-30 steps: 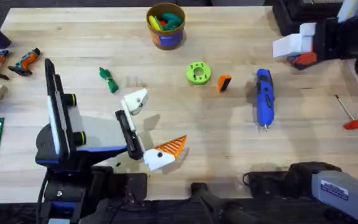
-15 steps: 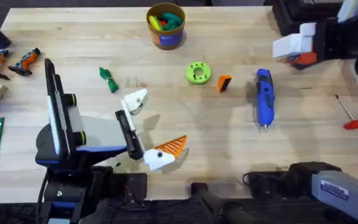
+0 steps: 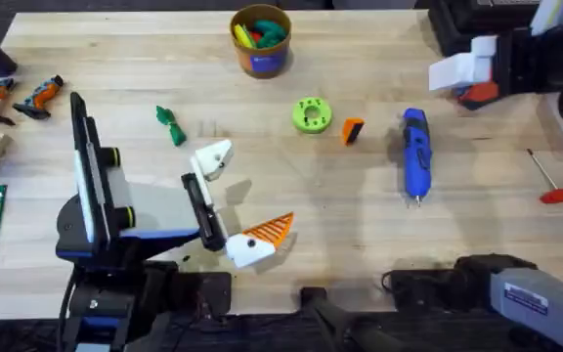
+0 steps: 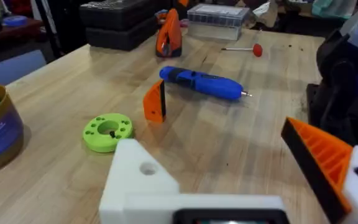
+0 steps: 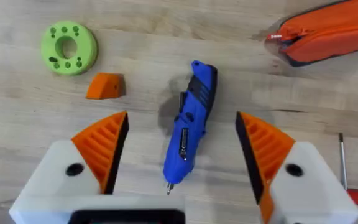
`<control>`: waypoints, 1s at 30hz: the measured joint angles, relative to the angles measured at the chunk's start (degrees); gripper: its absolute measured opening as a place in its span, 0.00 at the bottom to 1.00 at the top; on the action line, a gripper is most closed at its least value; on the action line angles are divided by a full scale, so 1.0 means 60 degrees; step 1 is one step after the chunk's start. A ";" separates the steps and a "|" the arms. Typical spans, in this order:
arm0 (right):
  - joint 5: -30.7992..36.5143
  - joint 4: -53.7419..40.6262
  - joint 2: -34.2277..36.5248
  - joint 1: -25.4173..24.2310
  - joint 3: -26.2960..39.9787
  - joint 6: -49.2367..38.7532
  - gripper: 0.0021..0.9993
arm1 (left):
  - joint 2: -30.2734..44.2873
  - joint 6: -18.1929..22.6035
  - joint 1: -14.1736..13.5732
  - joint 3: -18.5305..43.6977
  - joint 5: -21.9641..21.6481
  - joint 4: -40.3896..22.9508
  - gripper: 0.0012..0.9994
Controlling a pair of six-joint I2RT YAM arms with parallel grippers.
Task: Pick up the gripper from the table and insert it into the empty holder that is missing its gripper. Then pick up a screw, insert it into the mounting hole, and use the screwdriver to tighten it. Finally, clean up the table by picking up the vegetable and placing it into the bucket.
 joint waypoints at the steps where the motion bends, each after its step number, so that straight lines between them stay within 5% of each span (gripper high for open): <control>1: 0.0000 0.0000 0.0000 0.0000 0.0003 0.0000 0.99 | -0.0001 0.0000 0.0000 0.0000 -0.0003 0.0000 0.99; 24: 0.0000 -0.0046 0.0000 0.0023 0.0003 0.0519 0.99 | -0.0001 0.0000 0.0000 0.0000 0.0000 0.0000 0.99; 30: 0.0004 -0.0691 0.0000 0.0856 0.0292 0.1157 0.99 | 0.0003 0.0000 0.0000 0.0000 -0.0003 0.0000 0.99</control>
